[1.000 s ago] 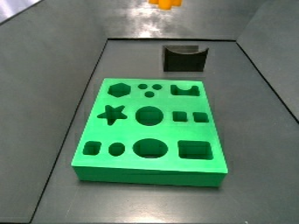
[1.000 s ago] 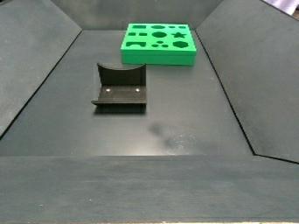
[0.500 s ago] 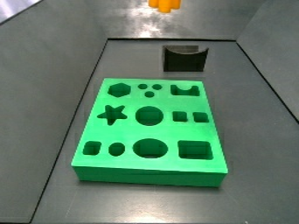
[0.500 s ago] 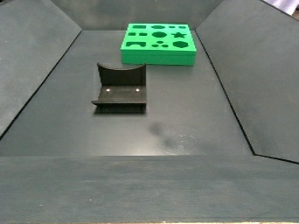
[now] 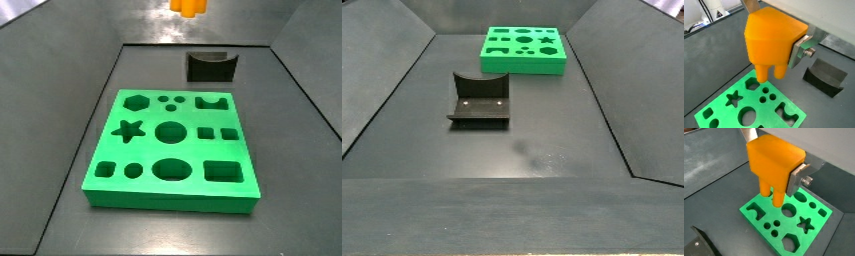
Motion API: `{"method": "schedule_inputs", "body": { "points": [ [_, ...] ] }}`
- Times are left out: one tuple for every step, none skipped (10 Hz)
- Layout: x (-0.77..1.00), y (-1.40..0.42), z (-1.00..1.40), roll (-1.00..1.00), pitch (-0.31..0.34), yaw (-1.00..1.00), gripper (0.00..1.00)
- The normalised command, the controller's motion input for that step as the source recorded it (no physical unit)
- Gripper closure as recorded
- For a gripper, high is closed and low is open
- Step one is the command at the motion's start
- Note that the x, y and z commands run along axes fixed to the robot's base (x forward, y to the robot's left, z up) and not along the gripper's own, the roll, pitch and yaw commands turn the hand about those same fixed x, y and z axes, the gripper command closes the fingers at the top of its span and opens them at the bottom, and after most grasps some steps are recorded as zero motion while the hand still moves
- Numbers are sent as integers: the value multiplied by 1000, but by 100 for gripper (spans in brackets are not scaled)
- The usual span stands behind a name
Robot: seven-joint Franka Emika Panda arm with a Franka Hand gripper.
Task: Pick up the 3 prong object. Move up. Move to above the board. Insert the 3 prong object.
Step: Insert the 3 prong object.
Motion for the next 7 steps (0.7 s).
{"method": "schedule_inputs", "body": {
  "points": [
    [109, 0, -403, 99, -29, 0, 100],
    [80, 0, -580, 136, -77, 0, 100],
    [103, 0, -503, 96, -57, 0, 100],
    [174, 0, -446, 57, -84, -120, 100],
    [217, 0, -374, 51, -100, -551, 100],
    [0, 57, -326, 50, -46, -337, 100],
    [0, 49, -283, 66, -13, -6, 100]
  ]
}}
